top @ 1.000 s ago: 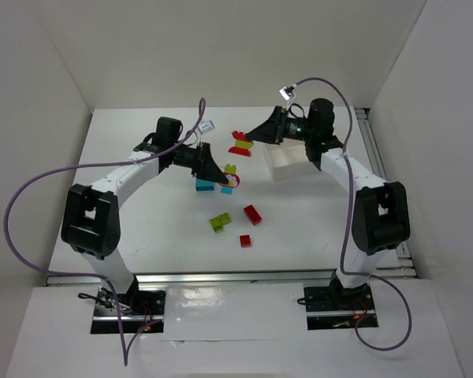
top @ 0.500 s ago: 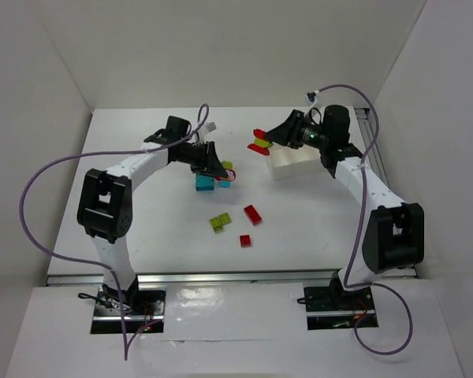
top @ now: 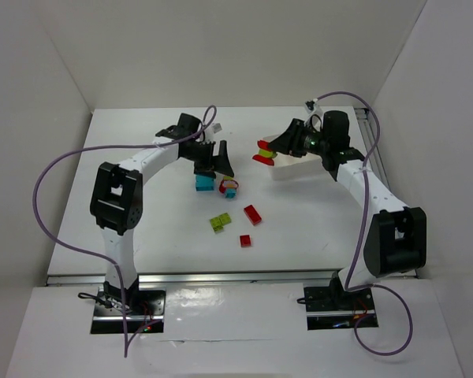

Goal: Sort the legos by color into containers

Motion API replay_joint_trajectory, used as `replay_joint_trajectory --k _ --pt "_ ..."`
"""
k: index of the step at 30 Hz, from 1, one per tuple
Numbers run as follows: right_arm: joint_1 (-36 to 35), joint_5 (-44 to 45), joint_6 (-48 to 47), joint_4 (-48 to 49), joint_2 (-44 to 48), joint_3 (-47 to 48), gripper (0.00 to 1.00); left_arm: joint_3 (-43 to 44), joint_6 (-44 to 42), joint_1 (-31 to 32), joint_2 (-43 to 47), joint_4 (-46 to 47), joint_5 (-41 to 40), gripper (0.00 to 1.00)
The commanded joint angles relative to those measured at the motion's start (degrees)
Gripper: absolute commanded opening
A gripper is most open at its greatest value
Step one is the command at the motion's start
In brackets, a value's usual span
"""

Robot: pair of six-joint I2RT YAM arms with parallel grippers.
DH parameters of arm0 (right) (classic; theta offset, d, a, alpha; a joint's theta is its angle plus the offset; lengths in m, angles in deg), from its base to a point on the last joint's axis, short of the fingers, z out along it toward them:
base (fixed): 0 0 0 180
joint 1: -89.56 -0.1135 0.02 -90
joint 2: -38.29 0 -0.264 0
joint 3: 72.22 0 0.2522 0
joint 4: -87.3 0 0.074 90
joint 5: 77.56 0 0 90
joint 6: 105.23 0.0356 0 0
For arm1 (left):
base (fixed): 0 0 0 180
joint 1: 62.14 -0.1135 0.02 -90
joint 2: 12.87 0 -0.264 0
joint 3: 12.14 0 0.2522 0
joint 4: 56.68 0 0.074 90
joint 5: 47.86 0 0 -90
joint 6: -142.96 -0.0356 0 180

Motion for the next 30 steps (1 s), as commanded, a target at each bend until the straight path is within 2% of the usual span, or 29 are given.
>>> replay_joint_trajectory --k 1,5,6,7,8,9,11,14,15,19,24,28,30 --pt "0.36 -2.36 -0.61 0.90 2.13 -0.17 0.18 2.89 -2.82 -0.07 5.22 -2.41 3.01 0.94" --pt "0.36 -7.18 0.70 4.41 1.60 0.36 0.18 -0.96 -2.31 -1.82 11.55 4.95 15.20 0.90" --pt "0.36 -8.43 1.66 5.38 1.08 0.36 0.18 -4.98 1.09 -2.35 12.79 8.45 21.76 0.90" --pt "0.36 -11.74 2.46 8.26 1.07 0.36 0.18 -7.54 4.09 -2.35 13.85 18.58 24.96 0.90" --pt "0.36 -13.34 3.51 9.85 0.55 0.36 0.18 -10.09 7.68 -2.35 14.64 24.78 27.87 0.90" --pt "0.36 -14.84 5.69 11.26 0.55 0.36 0.18 -12.29 15.55 -2.35 15.17 31.10 33.38 0.90" --pt "0.36 -18.87 7.90 15.73 -0.50 -0.17 0.18 -17.31 22.37 -2.35 15.17 46.28 35.71 0.91" --pt "0.36 -23.18 12.30 21.79 -1.12 -0.78 0.18 -21.62 32.47 -1.13 13.95 58.28 37.12 0.91" --pt "0.36 -24.16 14.13 22.95 -1.73 -0.79 0.18 -23.63 39.81 -0.34 13.94 70.51 38.69 0.91" --pt "-0.16 -26.98 15.47 25.34 -2.88 -0.18 0.18 -24.18 52.41 1.07 9.91 90.16 40.63 0.91" --pt "-1.74 -27.60 14.42 23.15 -3.41 0.53 0.18 -24.18 59.39 1.08 7.97 100.76 40.12 0.90" --pt "-2.27 -27.60 11.79 20.07 -3.93 1.58 0.18 -23.66 60.63 1.60 7.44 102.09 39.58 0.84" --pt "-2.79 -27.08 11.78 19.27 -3.94 1.59 0.18 -23.05 58.88 1.60 7.44 99.13 39.58 0.81"
